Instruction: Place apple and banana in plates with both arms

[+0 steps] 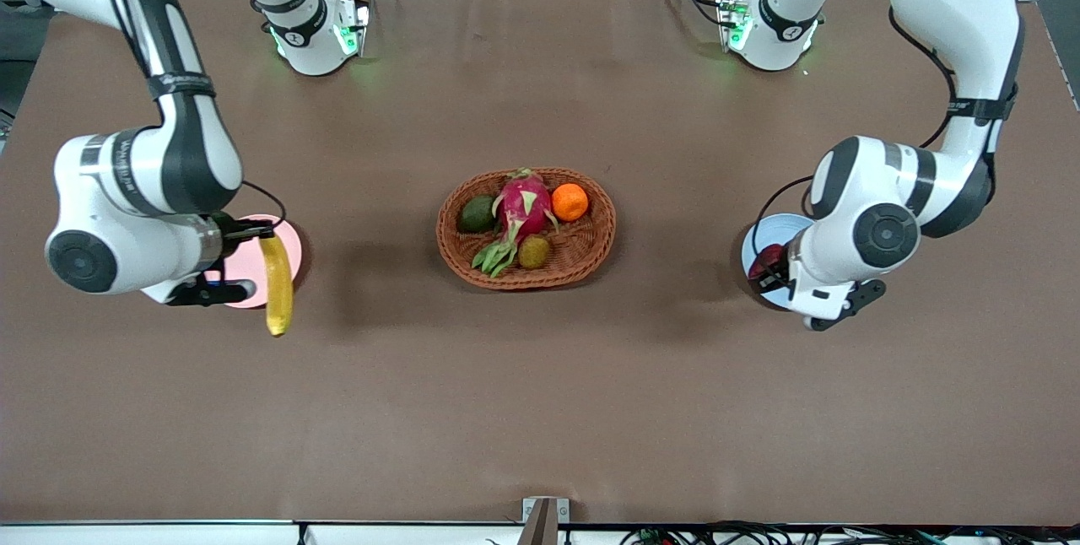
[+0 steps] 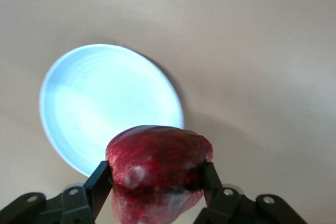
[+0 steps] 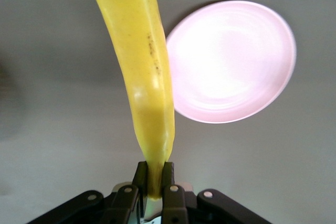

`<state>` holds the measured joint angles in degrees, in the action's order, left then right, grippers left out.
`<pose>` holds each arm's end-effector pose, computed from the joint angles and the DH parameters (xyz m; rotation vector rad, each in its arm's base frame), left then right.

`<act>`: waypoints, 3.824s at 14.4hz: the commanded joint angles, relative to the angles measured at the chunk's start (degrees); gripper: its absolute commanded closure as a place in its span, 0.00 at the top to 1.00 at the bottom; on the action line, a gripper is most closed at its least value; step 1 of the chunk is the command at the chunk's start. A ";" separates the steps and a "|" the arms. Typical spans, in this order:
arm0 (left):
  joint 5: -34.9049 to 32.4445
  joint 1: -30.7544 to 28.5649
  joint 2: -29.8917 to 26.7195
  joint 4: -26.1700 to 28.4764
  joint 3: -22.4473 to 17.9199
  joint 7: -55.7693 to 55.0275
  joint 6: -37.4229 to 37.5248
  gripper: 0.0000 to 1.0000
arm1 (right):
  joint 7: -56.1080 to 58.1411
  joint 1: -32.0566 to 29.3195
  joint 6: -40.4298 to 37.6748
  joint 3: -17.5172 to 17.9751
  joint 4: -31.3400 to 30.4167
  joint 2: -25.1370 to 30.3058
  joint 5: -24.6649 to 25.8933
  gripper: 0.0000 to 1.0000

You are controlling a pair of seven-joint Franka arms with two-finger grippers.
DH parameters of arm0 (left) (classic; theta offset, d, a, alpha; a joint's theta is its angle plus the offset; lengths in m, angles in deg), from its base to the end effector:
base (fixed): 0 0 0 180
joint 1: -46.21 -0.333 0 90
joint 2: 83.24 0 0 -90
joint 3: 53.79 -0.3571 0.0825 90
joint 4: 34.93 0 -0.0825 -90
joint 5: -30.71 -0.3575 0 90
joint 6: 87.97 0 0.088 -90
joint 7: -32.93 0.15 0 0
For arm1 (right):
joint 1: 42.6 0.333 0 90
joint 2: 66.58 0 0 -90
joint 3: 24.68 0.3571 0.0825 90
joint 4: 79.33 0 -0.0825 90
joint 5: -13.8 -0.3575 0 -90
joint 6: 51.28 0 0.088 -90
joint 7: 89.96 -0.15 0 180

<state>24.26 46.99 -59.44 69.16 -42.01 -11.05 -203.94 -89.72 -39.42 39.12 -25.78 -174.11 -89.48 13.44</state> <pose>0.5975 -0.1132 0.3115 -2.9336 -0.7456 0.2553 0.5789 0.0231 0.3632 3.0436 0.0588 -0.7385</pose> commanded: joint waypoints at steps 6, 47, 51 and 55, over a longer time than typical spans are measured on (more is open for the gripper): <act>-0.93 -5.08 -1.83 11.83 0.61 5.39 -9.79 0.28 | 7.15 -5.11 6.00 1.28 -11.81 4.17 5.63 0.00; 2.94 -7.91 -22.21 -17.18 1.06 36.68 26.05 1.00 | 1.53 -7.57 -6.56 1.19 21.05 13.92 -0.69 1.00; 3.29 -2.72 -24.15 -16.56 -3.87 37.57 29.05 1.00 | 0.38 -6.17 1.86 -1.60 10.96 20.95 -3.57 1.00; 6.54 -2.80 -25.47 -14.71 -3.52 37.39 29.05 1.00 | 1.35 -4.05 0.57 -4.08 10.06 21.58 -2.98 1.00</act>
<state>29.14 43.93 -83.02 52.23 -45.04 25.32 -175.00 -88.37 -44.75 39.44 -28.77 -160.93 -70.19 10.48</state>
